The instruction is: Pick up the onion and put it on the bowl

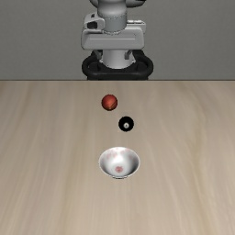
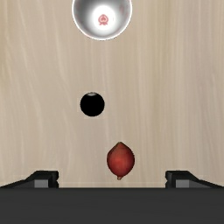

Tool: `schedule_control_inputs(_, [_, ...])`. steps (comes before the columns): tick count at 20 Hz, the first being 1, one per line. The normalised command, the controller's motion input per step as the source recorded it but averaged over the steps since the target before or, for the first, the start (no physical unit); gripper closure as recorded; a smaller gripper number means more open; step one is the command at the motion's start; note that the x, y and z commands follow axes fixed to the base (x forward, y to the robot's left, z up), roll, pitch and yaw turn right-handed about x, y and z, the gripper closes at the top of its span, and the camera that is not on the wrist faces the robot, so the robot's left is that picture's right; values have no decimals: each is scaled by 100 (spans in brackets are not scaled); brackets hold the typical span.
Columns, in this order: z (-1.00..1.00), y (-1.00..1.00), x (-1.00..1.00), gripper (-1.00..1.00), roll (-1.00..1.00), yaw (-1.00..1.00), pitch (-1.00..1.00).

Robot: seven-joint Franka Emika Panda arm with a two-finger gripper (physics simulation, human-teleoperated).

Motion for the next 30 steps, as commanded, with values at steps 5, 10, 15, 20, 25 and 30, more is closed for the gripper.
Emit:
schedule_control_inputs(5, [0, 0, -100, -100, 0, 0, 0])
schedule_control_inputs(10, [-80, -20, 0, -100, 0, 0, 0])
schedule_control_inputs(15, [-100, 0, 0, -100, 0, 0, 0])
schedule_control_inputs(20, [-100, 0, 0, -100, 0, 0, 0])
schedule_control_inputs(25, [-100, 0, 0, -100, 0, 0, 0])
schedule_control_inputs(30, [-20, 0, 0, 100, 0, 0, 0])
